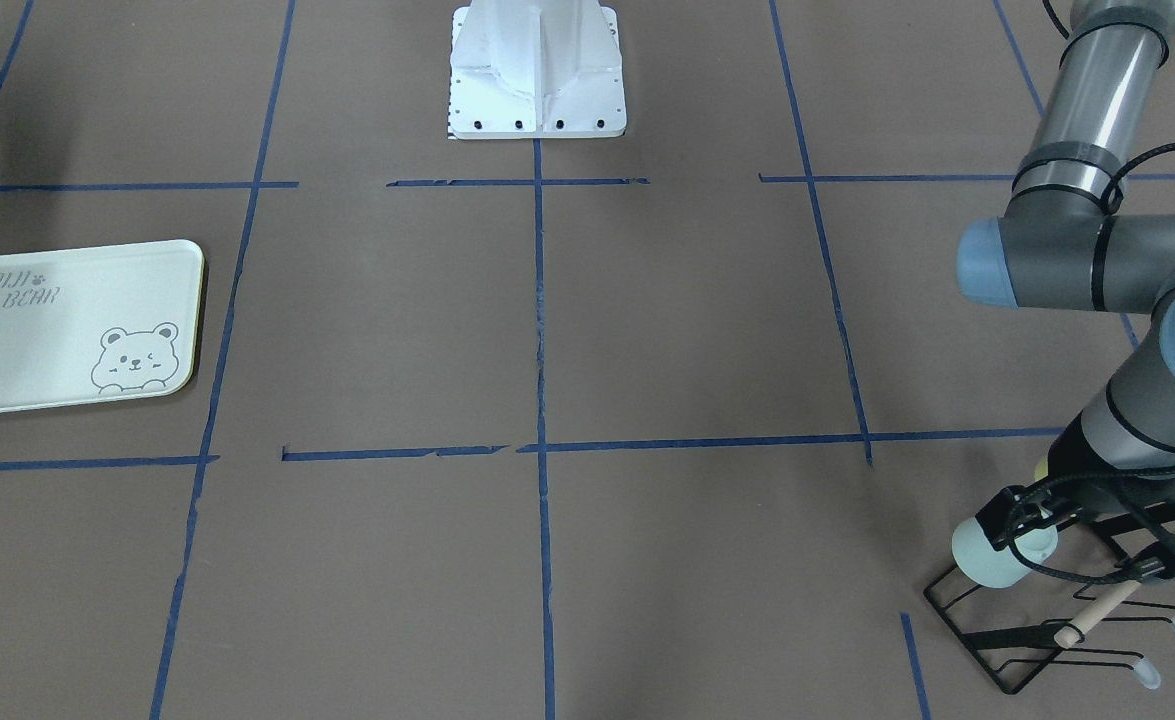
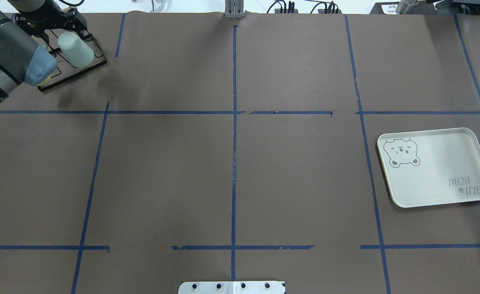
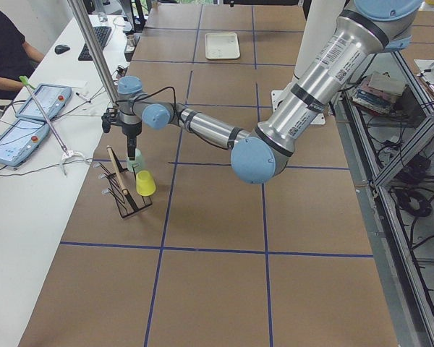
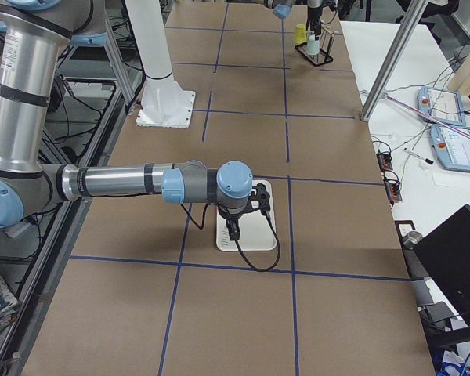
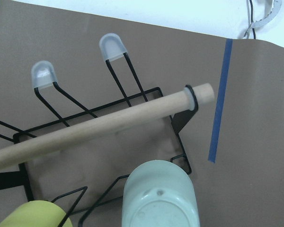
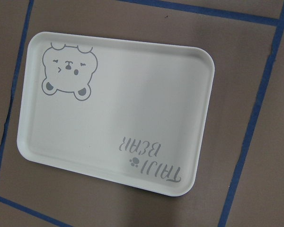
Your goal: Left arm grabs green cup and hands to right arm on tray
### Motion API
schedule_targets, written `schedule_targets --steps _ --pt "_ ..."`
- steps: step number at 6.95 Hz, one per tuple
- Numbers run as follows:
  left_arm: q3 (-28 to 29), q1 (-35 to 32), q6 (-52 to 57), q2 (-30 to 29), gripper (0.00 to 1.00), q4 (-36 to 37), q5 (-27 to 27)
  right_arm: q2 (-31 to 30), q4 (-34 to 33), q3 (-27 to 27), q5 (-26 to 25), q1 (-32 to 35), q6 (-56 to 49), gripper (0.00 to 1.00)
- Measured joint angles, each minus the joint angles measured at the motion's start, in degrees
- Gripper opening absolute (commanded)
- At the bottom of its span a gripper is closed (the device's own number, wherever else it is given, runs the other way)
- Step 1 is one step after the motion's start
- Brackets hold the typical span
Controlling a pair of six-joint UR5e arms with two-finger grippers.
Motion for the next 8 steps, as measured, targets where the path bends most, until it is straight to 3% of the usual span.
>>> schedule_targets --steps 5,6,7,8 --pt "2.3 0.9 0.0 0.1 0.89 -2.6 0.1 0.0 0.0 0.0 -0.1 -0.2 -0.1 1.0" --pt "3.4 1.0 0.0 0.0 0.67 -4.2 0.2 0.0 0.0 0.0 0.0 -0.2 -0.1 1.0" --pt "4.1 1.0 -0.1 0.0 0.21 -5.2 0.2 0.0 0.0 0.0 0.0 -0.3 0.0 1.0" --pt "4.3 1.0 -0.1 0.0 0.0 -5.7 0.2 0.0 0.0 0.0 0.0 -0.3 0.1 1.0"
